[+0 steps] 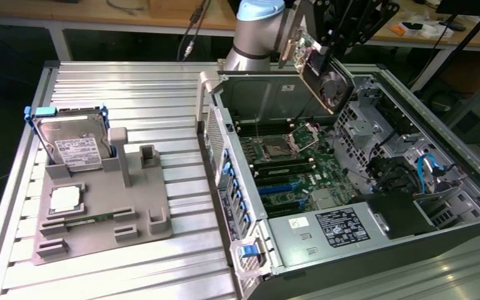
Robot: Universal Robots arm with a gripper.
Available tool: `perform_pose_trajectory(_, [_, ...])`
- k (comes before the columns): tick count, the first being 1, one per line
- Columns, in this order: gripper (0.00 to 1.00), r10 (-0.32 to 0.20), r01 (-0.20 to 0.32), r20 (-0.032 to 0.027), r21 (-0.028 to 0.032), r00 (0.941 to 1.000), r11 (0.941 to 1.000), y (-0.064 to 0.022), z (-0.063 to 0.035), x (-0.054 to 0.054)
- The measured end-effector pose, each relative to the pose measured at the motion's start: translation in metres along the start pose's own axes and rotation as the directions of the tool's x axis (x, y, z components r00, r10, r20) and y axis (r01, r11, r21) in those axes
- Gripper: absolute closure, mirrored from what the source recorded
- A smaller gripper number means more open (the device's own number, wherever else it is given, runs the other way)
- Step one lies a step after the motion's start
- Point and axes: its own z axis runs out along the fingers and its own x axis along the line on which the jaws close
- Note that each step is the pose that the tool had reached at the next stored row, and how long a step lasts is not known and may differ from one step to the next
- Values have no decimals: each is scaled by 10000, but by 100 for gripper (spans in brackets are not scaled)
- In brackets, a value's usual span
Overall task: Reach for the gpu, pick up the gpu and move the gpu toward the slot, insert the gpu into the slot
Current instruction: 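Pick up the gpu and move the gpu toward the slot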
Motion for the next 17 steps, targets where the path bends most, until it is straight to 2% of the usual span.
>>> perform_pose_trajectory(7, [73, 0, 0, 2, -2, 10000, 10000, -24, 11, -278])
perform_pose_trajectory(10, [73, -1, 1, 4, -1, 10000, 10000, -31, 17, -363])
perform_pose_trajectory(17, [73, 0, 0, 13, 1, 10000, 10000, -33, 20, -386])
